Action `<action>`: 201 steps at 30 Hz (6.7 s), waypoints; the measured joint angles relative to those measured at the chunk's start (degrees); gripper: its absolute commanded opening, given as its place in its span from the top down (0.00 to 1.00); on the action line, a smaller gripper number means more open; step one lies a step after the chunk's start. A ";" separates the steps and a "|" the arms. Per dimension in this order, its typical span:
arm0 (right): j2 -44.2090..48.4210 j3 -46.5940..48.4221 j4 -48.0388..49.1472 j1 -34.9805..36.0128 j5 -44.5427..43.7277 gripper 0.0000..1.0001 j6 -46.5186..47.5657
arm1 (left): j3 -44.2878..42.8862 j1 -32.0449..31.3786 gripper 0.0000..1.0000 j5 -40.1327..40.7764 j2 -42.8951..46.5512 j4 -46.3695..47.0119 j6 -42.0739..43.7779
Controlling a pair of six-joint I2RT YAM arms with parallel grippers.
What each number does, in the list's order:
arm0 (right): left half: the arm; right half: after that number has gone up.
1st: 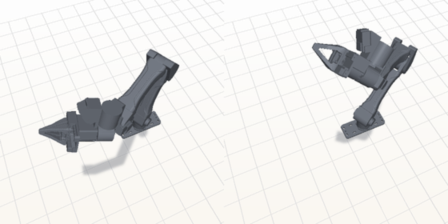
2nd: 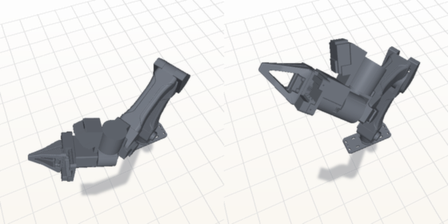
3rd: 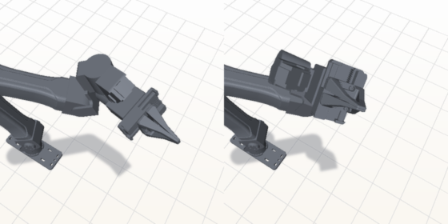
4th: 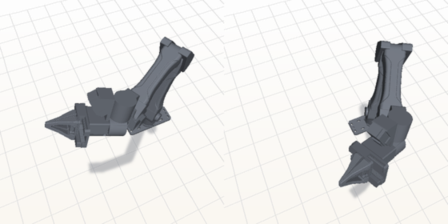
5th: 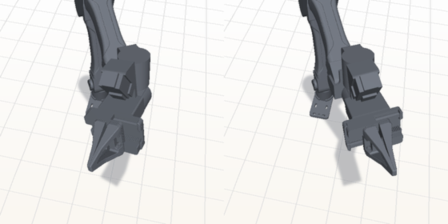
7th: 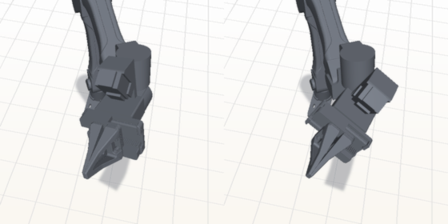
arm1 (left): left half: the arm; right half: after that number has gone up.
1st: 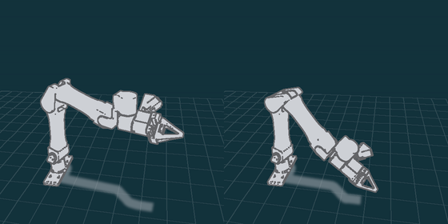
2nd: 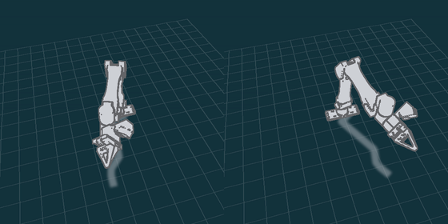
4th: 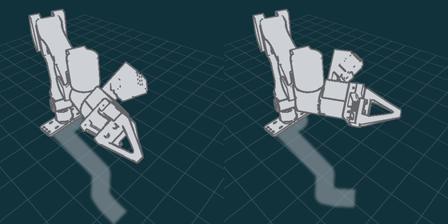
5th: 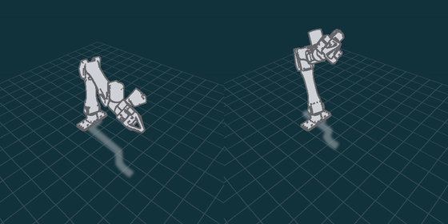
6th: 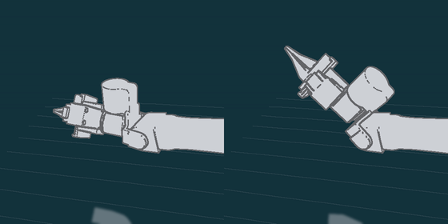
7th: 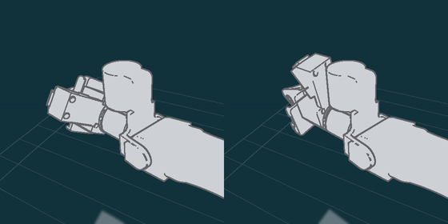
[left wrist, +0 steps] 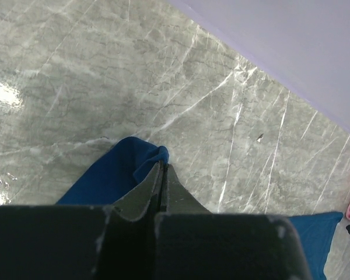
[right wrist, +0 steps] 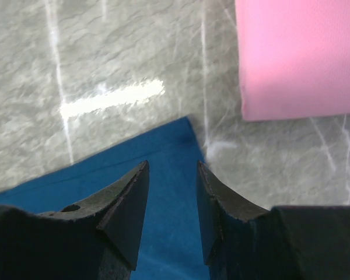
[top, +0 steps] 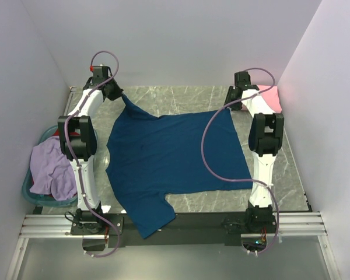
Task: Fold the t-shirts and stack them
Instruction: Fold the tshirt
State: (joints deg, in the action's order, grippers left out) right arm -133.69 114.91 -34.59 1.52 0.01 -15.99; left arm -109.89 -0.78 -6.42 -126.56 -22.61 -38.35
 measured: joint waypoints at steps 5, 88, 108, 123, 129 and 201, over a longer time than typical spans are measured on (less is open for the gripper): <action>-2.80 3.21 -1.18 -0.59 0.04 0.55 0.50 | 0.07 0.00 0.99 0.00 0.00 -0.02 0.00; 22.25 -31.80 7.89 -0.81 -2.40 1.00 0.13 | 26.34 0.33 0.99 0.02 36.54 -17.05 -6.67; 23.98 -40.09 11.93 -2.32 -4.63 1.00 -2.73 | 48.22 0.33 0.99 -0.44 51.54 -16.98 -11.39; 25.70 -40.59 12.48 -2.32 -3.13 0.99 -4.57 | 53.55 0.33 0.99 -0.20 56.39 -16.94 -14.10; 27.19 -42.42 12.39 -2.32 -2.54 0.84 -5.73 | 56.98 0.33 0.99 -0.20 56.85 -15.65 -14.53; 43.21 -64.70 30.88 1.25 20.68 0.49 -18.08 | 64.35 -12.20 0.99 5.14 52.13 -9.53 -10.43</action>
State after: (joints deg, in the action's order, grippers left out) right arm -90.48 50.22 -3.70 2.76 20.69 -34.06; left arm -45.54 -12.97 -1.28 -74.43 -32.14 -48.77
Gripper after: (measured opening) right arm 0.514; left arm 0.035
